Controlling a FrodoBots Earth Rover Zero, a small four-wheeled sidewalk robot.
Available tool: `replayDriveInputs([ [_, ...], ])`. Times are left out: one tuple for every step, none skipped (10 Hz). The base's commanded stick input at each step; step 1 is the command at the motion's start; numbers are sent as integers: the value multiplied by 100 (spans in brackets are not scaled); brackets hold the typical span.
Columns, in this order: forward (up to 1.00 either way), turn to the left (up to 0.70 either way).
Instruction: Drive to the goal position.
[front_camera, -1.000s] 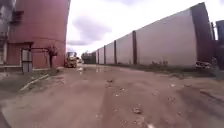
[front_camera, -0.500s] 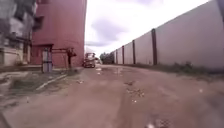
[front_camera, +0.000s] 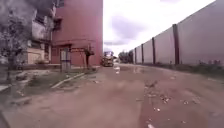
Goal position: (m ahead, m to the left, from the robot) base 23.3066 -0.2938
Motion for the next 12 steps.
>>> replayDriveInputs([
  [50,-51],
  [50,-51],
  [50,-51],
  [50,-51],
  [50,-51],
  [50,-51],
  [50,-51],
  [50,-51],
  [50,-51],
  [50,-51],
  [50,-51],
  [50,-51],
])
